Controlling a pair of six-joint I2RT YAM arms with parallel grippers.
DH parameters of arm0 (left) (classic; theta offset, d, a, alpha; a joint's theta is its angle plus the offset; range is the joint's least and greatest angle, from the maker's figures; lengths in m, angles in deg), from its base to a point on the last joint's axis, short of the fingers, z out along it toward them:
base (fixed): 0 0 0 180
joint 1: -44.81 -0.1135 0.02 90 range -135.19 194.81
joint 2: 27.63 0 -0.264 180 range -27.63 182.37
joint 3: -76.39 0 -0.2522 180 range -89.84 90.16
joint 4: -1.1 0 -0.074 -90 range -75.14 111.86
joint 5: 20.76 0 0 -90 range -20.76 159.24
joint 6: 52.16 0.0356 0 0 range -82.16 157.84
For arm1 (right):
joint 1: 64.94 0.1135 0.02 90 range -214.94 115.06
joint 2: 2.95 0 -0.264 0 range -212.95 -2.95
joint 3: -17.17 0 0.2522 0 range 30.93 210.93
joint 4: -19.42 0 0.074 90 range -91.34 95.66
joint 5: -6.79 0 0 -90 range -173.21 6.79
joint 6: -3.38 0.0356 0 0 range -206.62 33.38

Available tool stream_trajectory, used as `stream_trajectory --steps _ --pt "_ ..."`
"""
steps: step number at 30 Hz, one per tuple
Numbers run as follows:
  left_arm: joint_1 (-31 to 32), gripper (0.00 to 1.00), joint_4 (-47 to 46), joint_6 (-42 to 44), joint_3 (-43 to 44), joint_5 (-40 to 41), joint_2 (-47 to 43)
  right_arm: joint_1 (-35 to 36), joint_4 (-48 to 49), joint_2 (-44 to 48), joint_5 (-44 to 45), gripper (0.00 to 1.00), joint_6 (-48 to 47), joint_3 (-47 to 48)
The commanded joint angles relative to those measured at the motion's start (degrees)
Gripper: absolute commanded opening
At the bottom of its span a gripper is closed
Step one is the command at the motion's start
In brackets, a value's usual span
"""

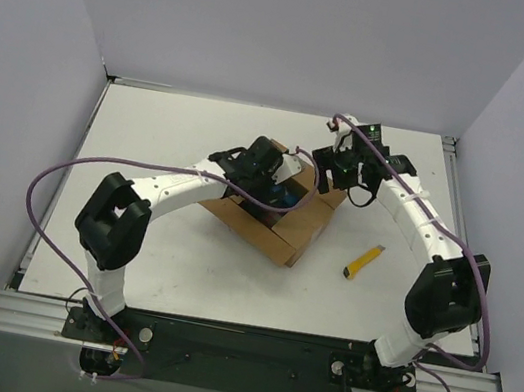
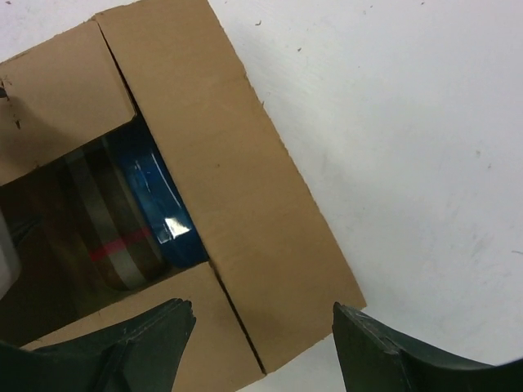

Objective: Unpack the express box

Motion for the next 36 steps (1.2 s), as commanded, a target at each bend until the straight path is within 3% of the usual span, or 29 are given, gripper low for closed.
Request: stream_trajectory --steps 1,14,21,30,36 --pt "-0.1 0.97 -2.5 3.3 -1.4 7.1 0.1 -0.8 0.7 4.1 -5.0 0.70 3.7 -4.1" --pt "-2.6 0.77 0.2 6.2 4.1 4.2 -0.5 3.2 2.7 8.4 -9.9 0.70 3.3 -14.4" --pt "-8.3 0.72 5.1 1.0 10.4 1.5 -0.1 3.6 2.1 7.6 -8.8 0.69 -0.6 -16.8" --pt "-17.1 0.58 11.5 -4.1 15.5 -9.8 5.3 4.3 1.5 8.5 -8.4 0.70 -2.6 -18.6" --pt "-20.1 0.37 12.9 -7.8 15.2 -22.1 8.6 4.8 1.0 8.4 -8.1 0.70 -4.1 -18.7"
